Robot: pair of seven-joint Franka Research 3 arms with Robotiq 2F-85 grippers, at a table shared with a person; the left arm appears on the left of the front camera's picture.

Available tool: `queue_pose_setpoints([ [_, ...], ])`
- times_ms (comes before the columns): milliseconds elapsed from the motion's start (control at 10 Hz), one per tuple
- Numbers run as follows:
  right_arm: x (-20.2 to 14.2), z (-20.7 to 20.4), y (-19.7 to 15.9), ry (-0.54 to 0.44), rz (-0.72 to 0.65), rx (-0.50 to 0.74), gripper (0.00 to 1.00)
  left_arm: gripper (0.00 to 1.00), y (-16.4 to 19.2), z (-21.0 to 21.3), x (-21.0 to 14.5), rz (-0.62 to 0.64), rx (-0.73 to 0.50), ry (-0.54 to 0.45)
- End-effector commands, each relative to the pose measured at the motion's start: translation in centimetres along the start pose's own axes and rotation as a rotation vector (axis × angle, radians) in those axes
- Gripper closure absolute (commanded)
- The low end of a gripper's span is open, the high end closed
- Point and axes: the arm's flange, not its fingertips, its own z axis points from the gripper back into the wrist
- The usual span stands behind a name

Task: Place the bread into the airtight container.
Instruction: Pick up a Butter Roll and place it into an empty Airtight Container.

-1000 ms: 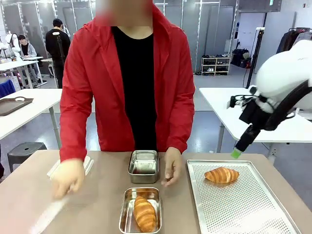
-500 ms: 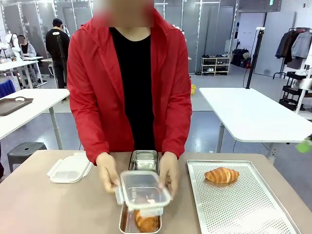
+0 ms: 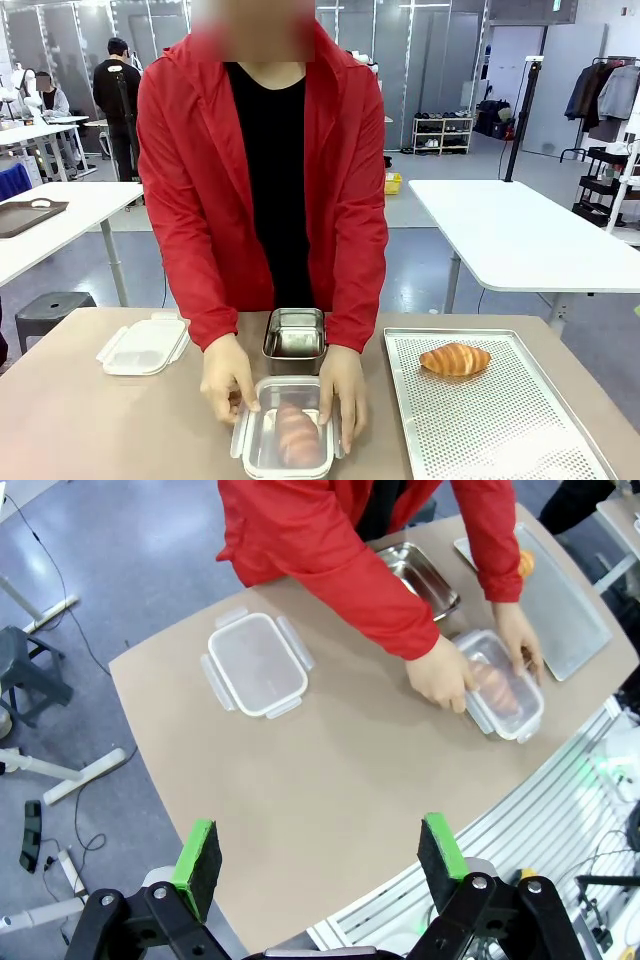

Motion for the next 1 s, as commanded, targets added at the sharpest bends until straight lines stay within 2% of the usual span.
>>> queue_pose_setpoints([
  [0,0.51,0.18,-0.22,0.007,0.009,-0.003,0.00,0.00,-0.03,0.16,0.16,-0.006,-0.004,-0.002],
  [900,0.51,0.18,-0.22,0.007,0.009,-0.003,0.00,0.00,-0.03,0.16,0.16,-0.006,-0.004,-0.002],
])
